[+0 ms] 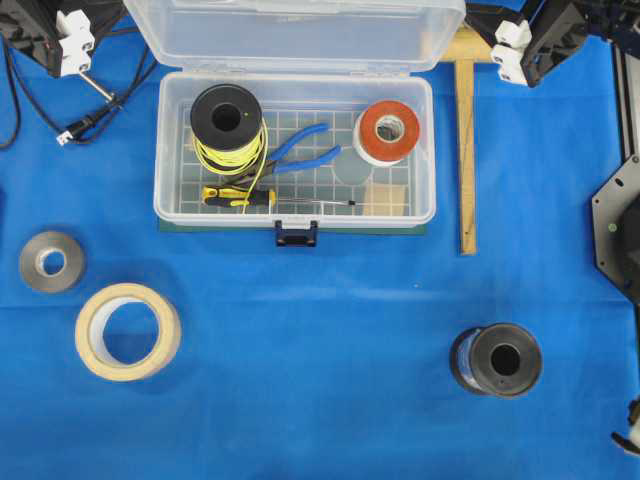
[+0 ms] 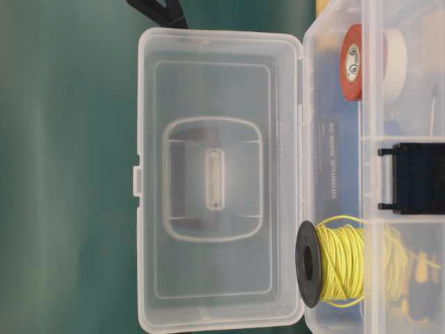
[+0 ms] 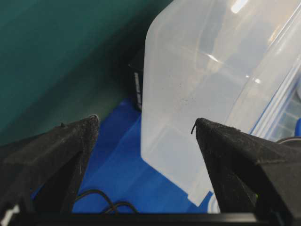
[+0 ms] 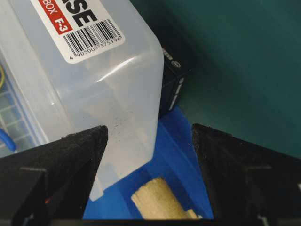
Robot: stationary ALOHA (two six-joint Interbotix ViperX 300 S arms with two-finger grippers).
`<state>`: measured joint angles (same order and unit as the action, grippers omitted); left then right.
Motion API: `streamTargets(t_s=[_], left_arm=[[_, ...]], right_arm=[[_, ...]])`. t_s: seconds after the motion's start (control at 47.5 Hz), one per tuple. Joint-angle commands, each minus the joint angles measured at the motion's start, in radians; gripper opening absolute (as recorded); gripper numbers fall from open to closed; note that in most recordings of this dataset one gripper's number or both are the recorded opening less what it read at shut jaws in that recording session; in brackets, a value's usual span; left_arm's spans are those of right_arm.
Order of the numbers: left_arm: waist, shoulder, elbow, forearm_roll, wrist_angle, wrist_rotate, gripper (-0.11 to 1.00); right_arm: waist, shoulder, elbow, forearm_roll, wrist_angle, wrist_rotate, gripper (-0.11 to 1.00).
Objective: Open the tool box with both arms.
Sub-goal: 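Push the lid fully back with both grippers until it rests open, then release the lid and pull both grippers away from the box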
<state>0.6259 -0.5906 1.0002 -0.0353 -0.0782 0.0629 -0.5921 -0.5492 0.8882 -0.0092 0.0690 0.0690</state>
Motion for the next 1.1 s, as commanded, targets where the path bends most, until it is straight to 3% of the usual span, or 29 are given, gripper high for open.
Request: streamTargets(t_s=[0.0, 0.484, 0.8, 1.074], left_arm=[[-0.005, -0.012, -0.049, -0.003, -0.023, -0.002, 0.83], [0.057, -0.107, -0.006, -0.003, 0.041, 0.018, 0.83], [0.063, -0.179, 0.035, -0.003, 0.091, 0.012, 0.83], [0.032, -0.184, 0.041, -0.008, 0.095, 0.0, 0.83]], right_arm=[[0.009, 0.008, -0.038, 0.005, -0.02, 0.008, 0.77], [-0.083, -0.101, 0.018, 0.005, 0.066, 0.008, 0.77], [-0.091, -0.192, 0.067, 0.006, 0.132, 0.009, 0.77], [-0.081, -0.183, 0.069, 0.029, 0.13, 0.011, 0.77]])
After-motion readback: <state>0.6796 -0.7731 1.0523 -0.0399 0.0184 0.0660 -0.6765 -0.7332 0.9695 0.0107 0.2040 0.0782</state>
